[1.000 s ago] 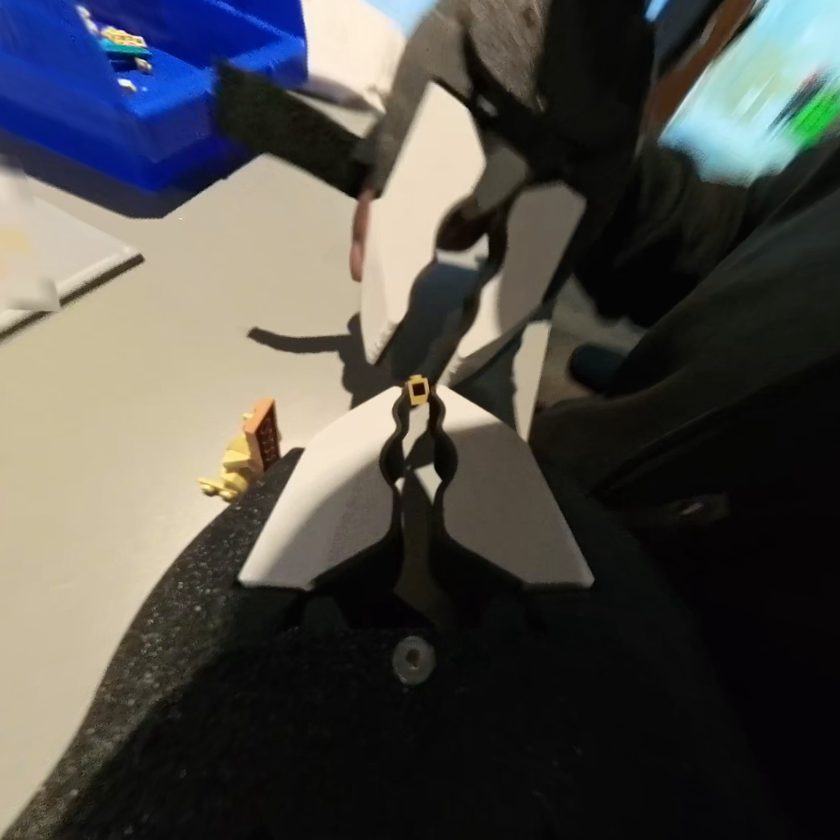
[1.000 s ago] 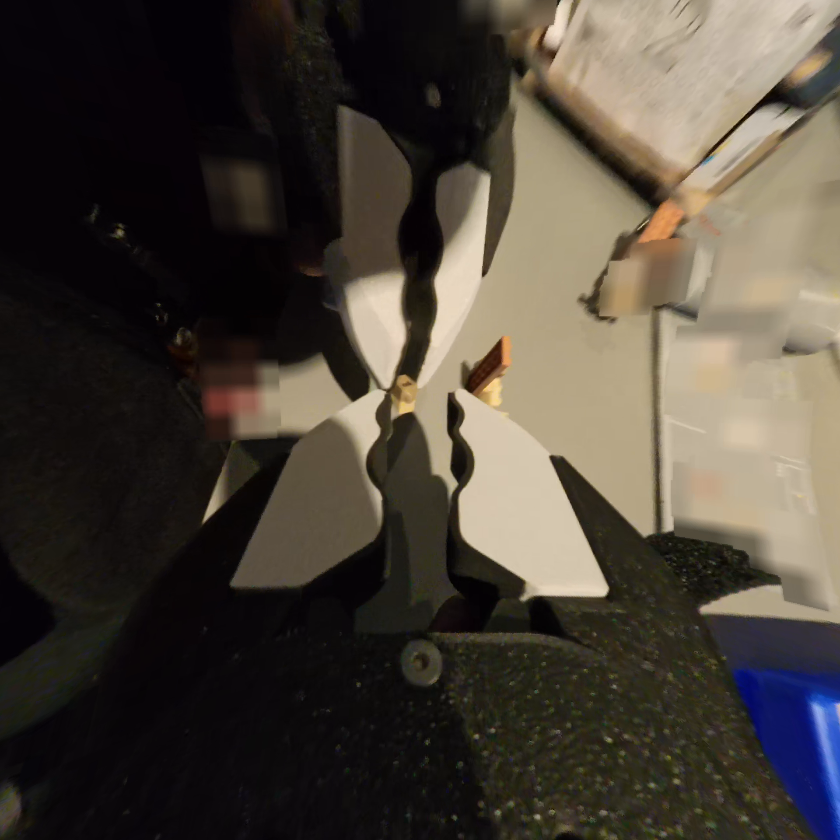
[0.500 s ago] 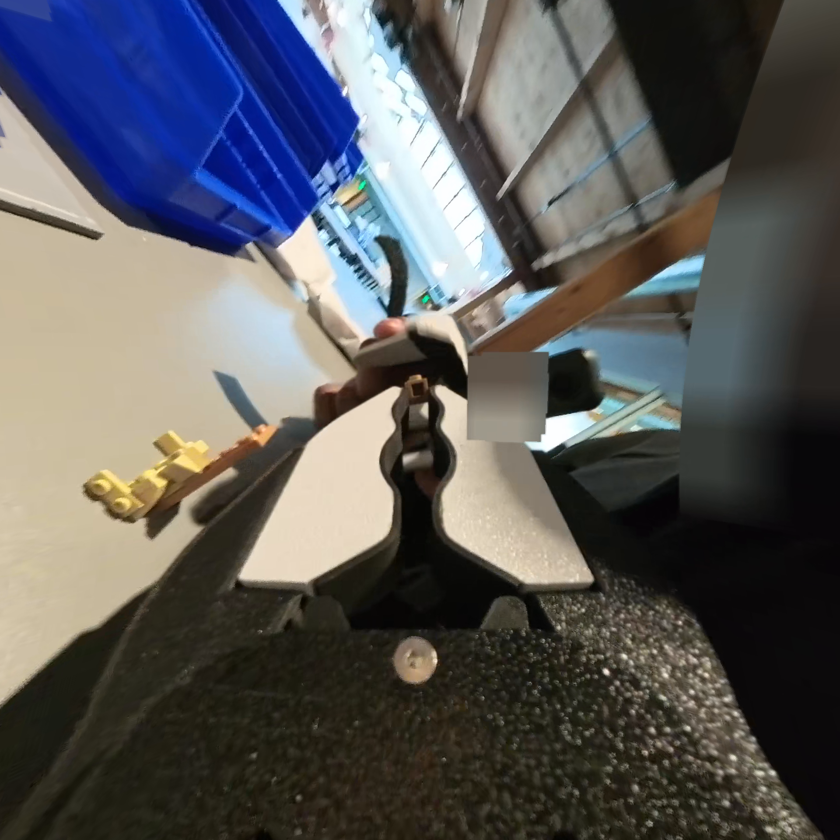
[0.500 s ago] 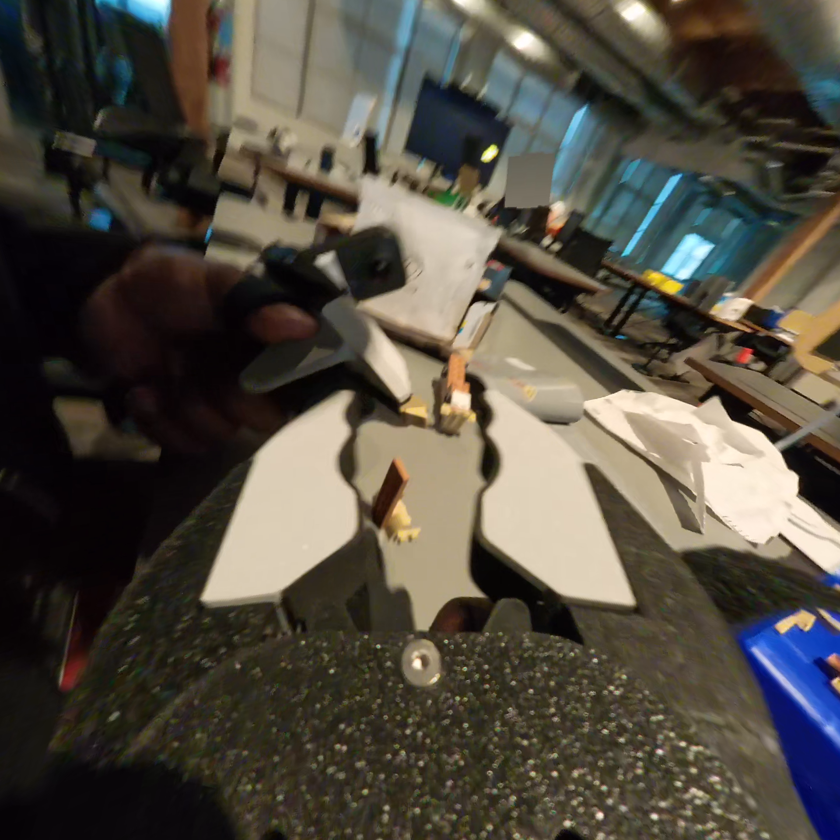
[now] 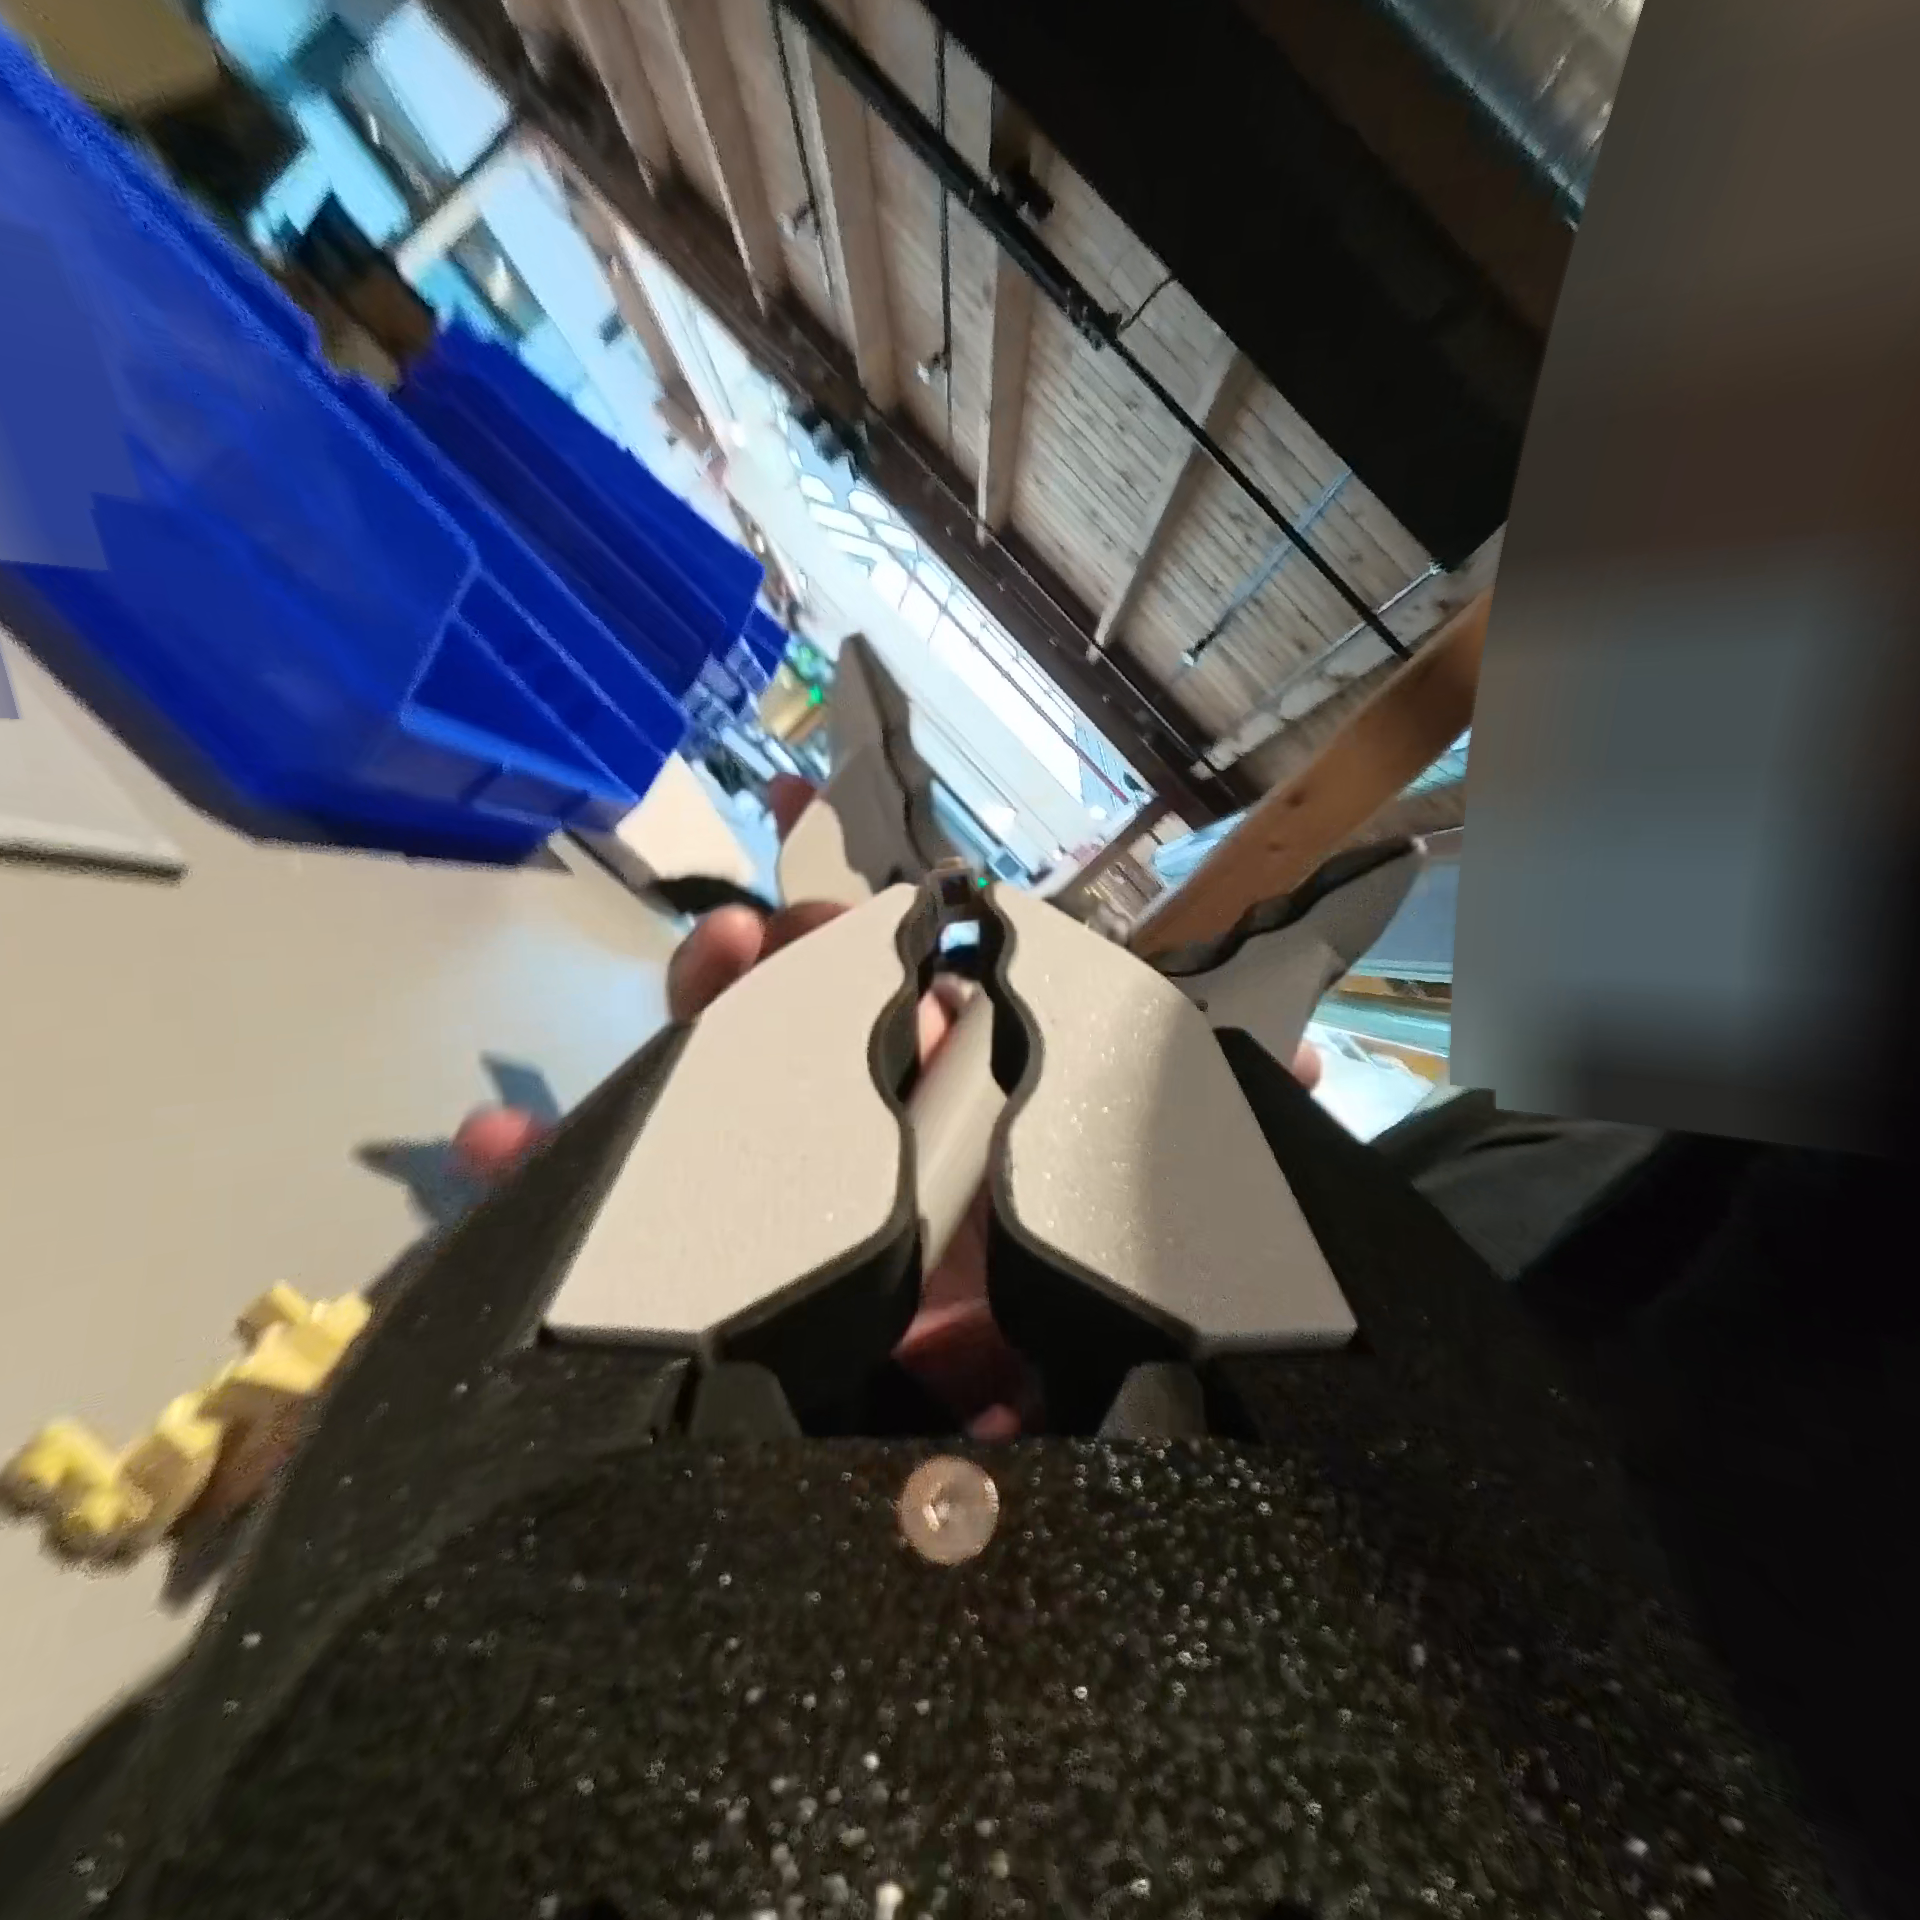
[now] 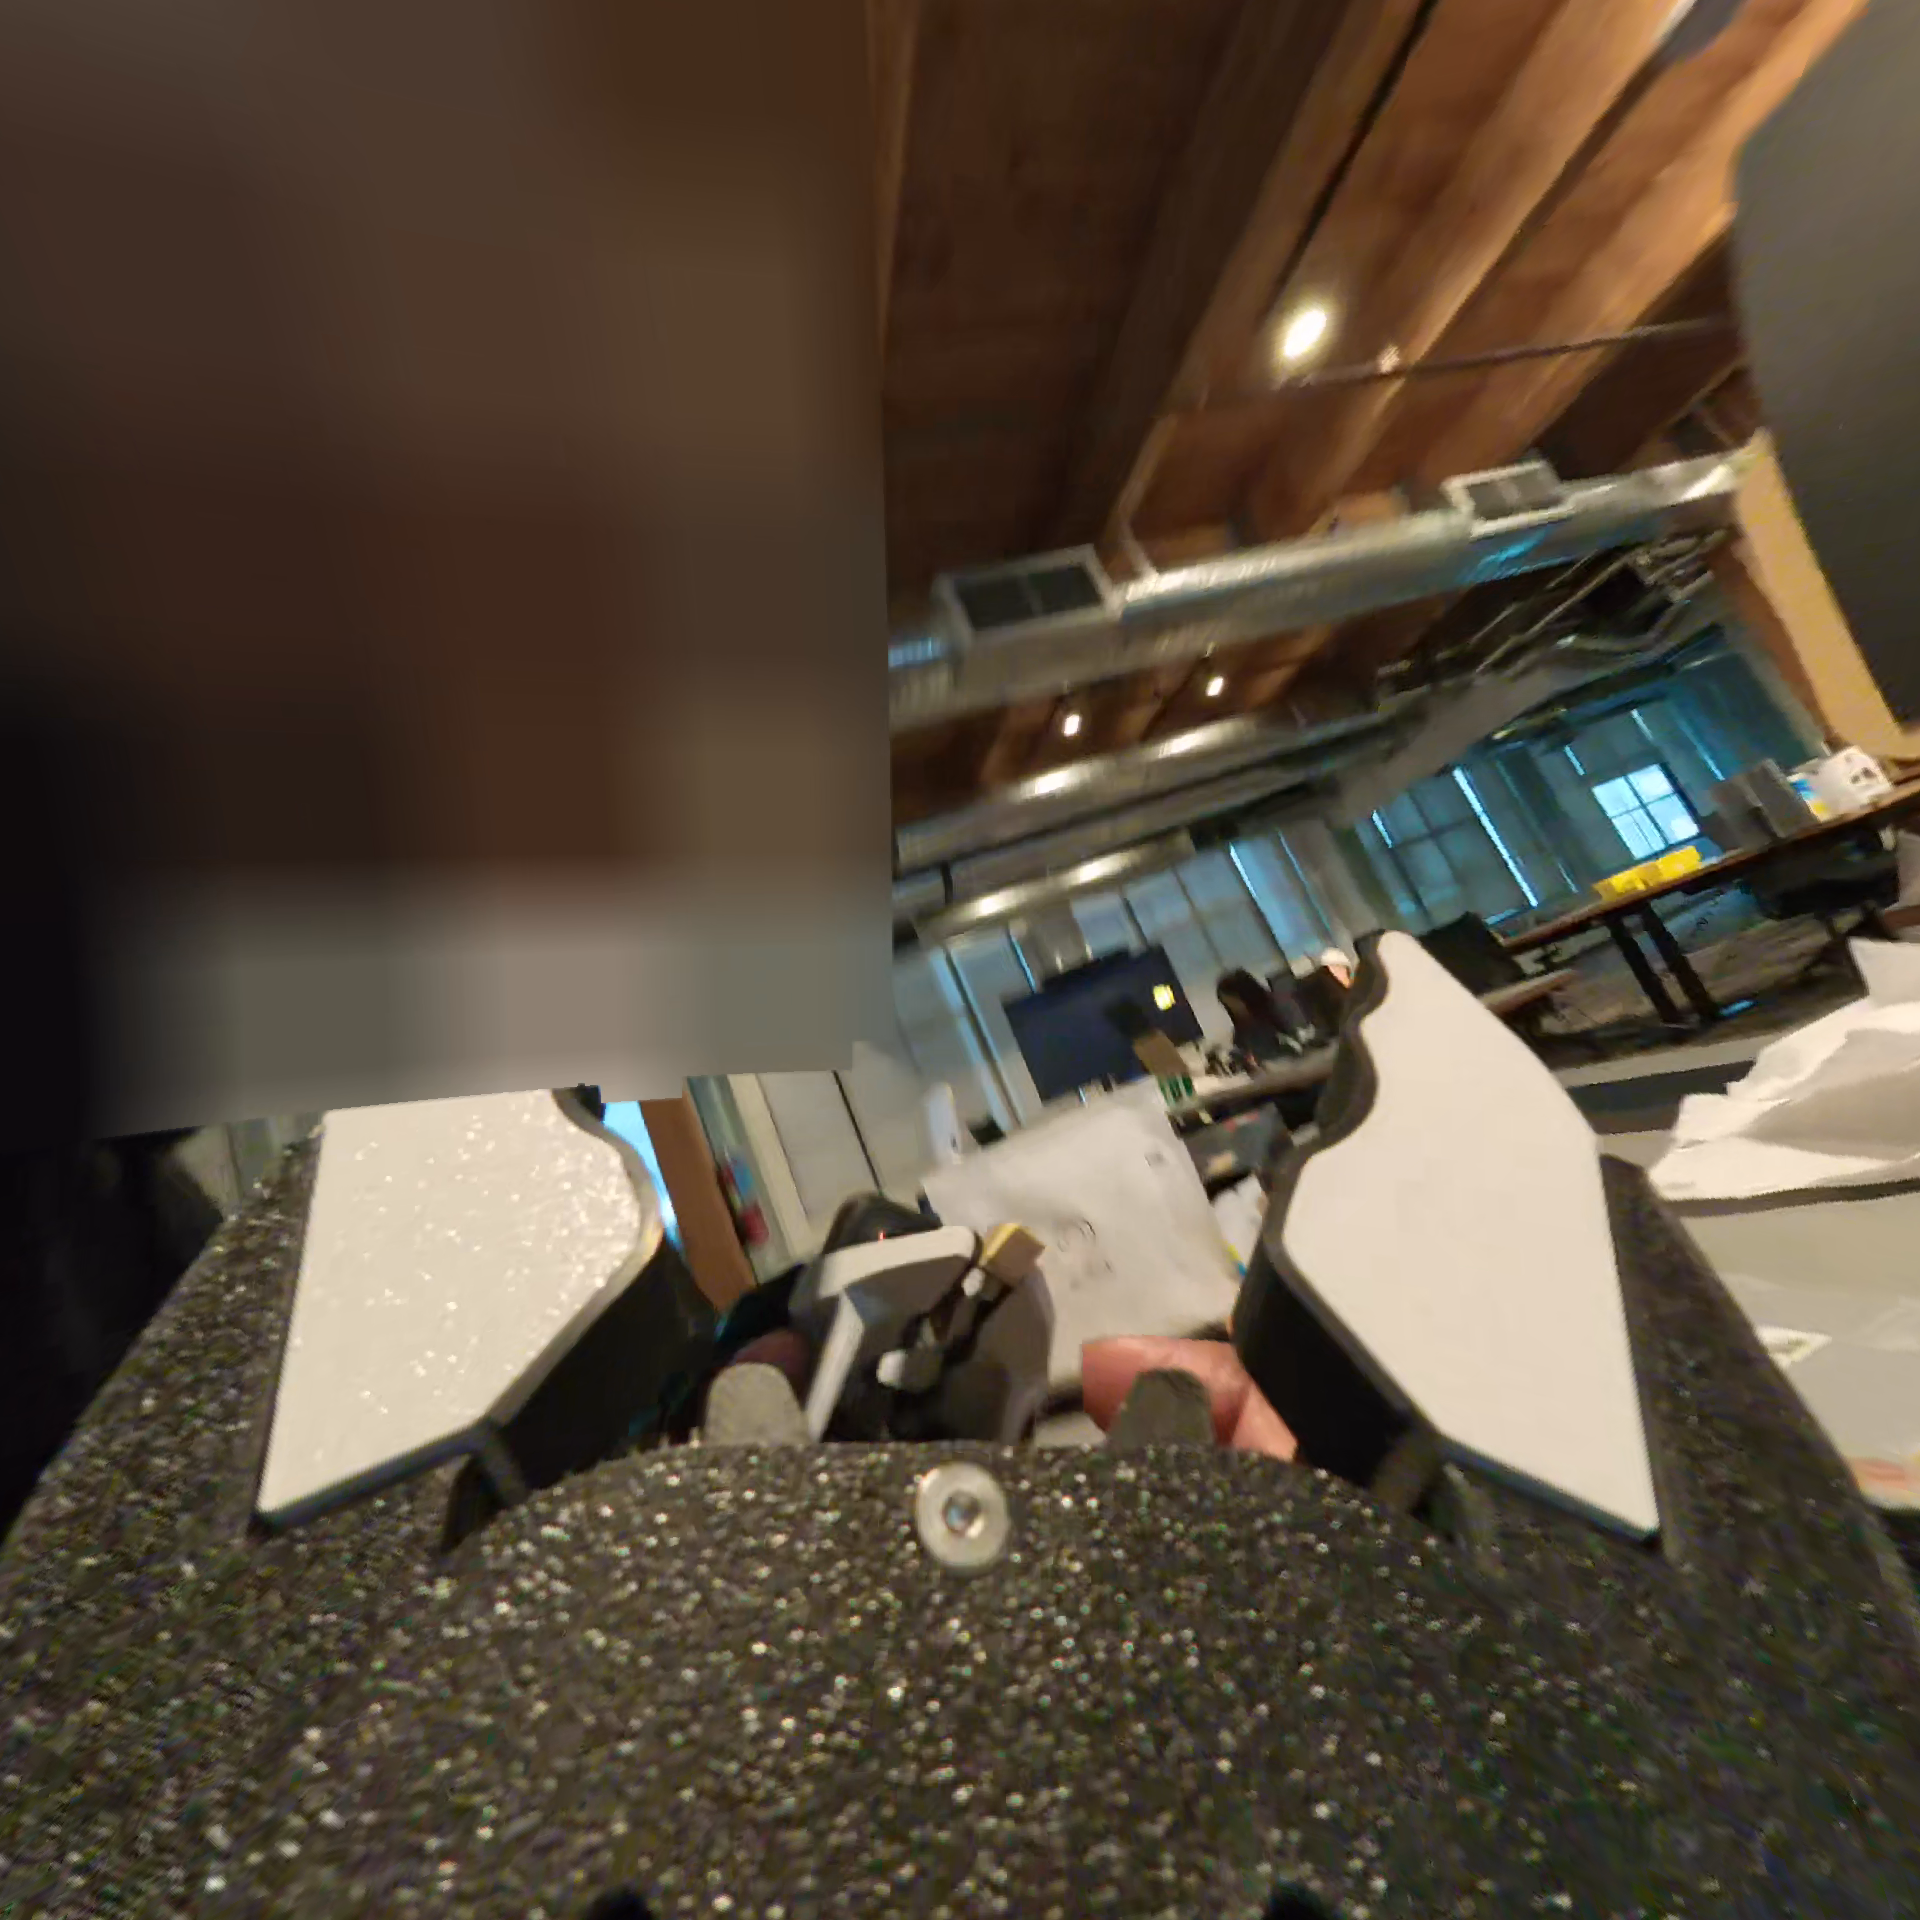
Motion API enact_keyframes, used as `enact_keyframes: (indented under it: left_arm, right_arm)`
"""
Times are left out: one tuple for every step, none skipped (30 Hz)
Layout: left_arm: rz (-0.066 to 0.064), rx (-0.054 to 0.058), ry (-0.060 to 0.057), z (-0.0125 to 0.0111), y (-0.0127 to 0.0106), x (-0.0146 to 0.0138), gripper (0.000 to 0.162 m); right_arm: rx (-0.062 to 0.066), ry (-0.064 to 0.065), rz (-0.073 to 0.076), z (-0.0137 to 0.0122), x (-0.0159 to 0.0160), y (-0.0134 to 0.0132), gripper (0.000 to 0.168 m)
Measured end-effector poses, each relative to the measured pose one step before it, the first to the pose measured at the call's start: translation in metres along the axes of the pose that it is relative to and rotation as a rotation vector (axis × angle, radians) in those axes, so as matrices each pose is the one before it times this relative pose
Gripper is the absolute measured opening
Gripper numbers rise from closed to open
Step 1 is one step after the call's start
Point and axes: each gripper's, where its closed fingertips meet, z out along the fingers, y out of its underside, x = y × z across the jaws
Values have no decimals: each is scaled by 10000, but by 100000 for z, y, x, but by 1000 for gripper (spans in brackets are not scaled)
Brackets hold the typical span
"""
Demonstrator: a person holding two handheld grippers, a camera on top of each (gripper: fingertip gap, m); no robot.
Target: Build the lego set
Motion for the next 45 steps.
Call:
enact_keyframes:
  left_arm:
    - [194, 164, 13, 268, -90, 84, 7]
    - [169, 122, -45, 202, -22, -54, 7]
    - [86, 24, -76, 130, 66, -166, 7]
    - [17, 18, -8, 106, 97, -83, 7]
    - [-90, -73, -42, 110, 334, -127, 7]
    - [-73, -129, -25, 131, 405, -35, 7]
    - [28, -198, 62, 151, 408, 194, 7]
    - [220, -184, 32, 133, 314, 227, 7]
    - [170, -131, 63, 121, 247, 271, 7]
    - [30, -113, 76, 170, 304, 264, 7]
    - [5, -123, -2, 228, 378, 108, 7]
    - [134, -133, -123, 194, 273, -76, 7]
    - [130, -68, -44, 184, 95, -11, 7]
    - [-12, -7, 78, 182, 90, 107, 7]
    - [-114, -42, 98, 164, 178, 81, 7]
    - [-116, 7, 103, 45, 51, 79, 7]
    - [-108, 154, 63, -80, -182, 44, 7]
    - [-156, 209, 56, -104, -230, 22, 7]
    - [-191, 77, 69, -36, -46, 2, 7]
    - [-121, 42, 84, 6, -28, 46, 7]
    - [-50, -27, 122, 84, 81, 151, 7]
    - [6, -38, 81, 63, 72, 142, 7]
    - [-30, -22, 96, 60, 37, 155, 7]
    - [-92, 2, 150, 65, -7, 222, 7]
    - [-72, 30, 109, 51, -67, 195, 7]
    - [-5, 47, 53, 31, -76, 119, 7]
    - [5, 81, 47, -38, -157, 54, 7]
    - [-58, 198, 80, -96, -316, 50, 7]
    - [-128, 239, 192, -114, -376, 216, 7]
    - [-5, 244, 39, -135, -313, 62, 7]
    - [121, 156, -137, -179, -281, -198, 7]
    - [-4, 115, -125, -187, -347, -176, 7]
    - [-83, 142, -103, -210, -436, -90, 7]
    - [-114, 56, -131, -214, -351, -115, 7]
    - [-199, -42, -146, -188, -219, -157, 7]
    - [-292, -109, -129, -164, -110, -160, 7]
    - [-407, -101, -122, -160, -91, -197, 7]
    - [-446, -117, -142, -143, -14, -263, 7]
    - [-420, -68, -105, -157, -28, -252, 7]
    - [-356, -87, -144, -137, 18, -317, 7]
    - [-266, -101, -129, -105, 56, -280, 7]
    - [-192, -85, -89, -94, 63, -193, 7]
    - [-123, -75, -78, -60, 70, -126, 7]
    - [-80, -114, -120, -39, 133, -179, 7]
    - [-67, -92, -52, -17, 115, -74, 7]
  right_arm:
    - [212, 69, 264, 79, 28, 56, 134]
    - [53, 6, 225, 94, -73, 227, 133]
    - [86, 14, 152, 87, -72, 99, 133]
    - [205, 6, 102, 31, -74, -121, 132]
    - [161, -65, 65, 50, -158, -128, 128]
    - [16, -16, -33, 72, -68, -1, 127]
    - [25, 63, -123, 34, 42, -93, 125]
    - [106, 57, -154, -13, 29, -273, 121]
    - [82, 66, -174, -22, 46, -280, 116]
    - [-29, 71, -122, 19, 94, -131, 114]
    - [-121, 16, 37, 61, 43, 61, 112]
    - [-113, -47, 209, 104, -52, 167, 112]
    - [-30, -86, 295, 114, -134, 179, 112]
    - [-28, -91, 288, 132, -175, 225, 110]
    - [-98, -116, 278, 123, -196, 275, 105]
    - [-59, -31, 216, 65, -25, 55, 104]
    - [124, 96, 130, -38, 150, -288, 104]
    - [211, 146, 84, -89, 204, -400, 104]
    - [121, 135, 42, -29, 146, -233, 103]
    - [35, -3, 31, 50, -108, -31, 102]
    - [-4, -88, -16, 127, -303, 68, 101]
    - [-45, -52, -96, 134, -320, 70, 100]
    - [-36, -59, -91, 122, -326, -15, 99]
    - [-9, -63, -29, 97, -277, -111, 97]
    - [2, -41, 6, 85, -172, -112, 96]
    - [24, -79, 23, 41, -154, -139, 94]
    - [31, -152, 30, -12, -204, -137, 92]
    - [2, -145, -82, -67, -153, -95, 89]
    - [0, -54, -378, -130, -6, -147, 86]
    - [20, -3, -605, -186, 83, -215, 84]
    - [-78, -49, -571, -232, 60, -106, 80]
    - [-278, -146, -448, -233, -60, 196, 77]
    - [-502, -96, -475, -255, 41, 514, 77]
    - [-713, 76, -651, -309, 296, 785, 76]
    - [-809, 157, -857, -376, 456, 908, 74]
    - [-759, 108, -980, -394, 440, 852, 67]
    - [-724, -27, -874, -320, 301, 833, 51]
    - [-747, -233, -584, -219, 34, 854, 44]
    - [-645, -435, -387, -119, -277, 698, 33]
    - [-504, -571, -286, -49, -508, 544, 29]
    - [-466, -556, -210, 8, -523, 510, 26]
    - [-468, -353, -192, 45, -285, 547, 26]
    - [-455, -169, -200, 92, -62, 581, 26]
    - [-375, -99, -216, 99, -21, 511, 26]
    - [-290, -87, -205, 140, -55, 426, 26]
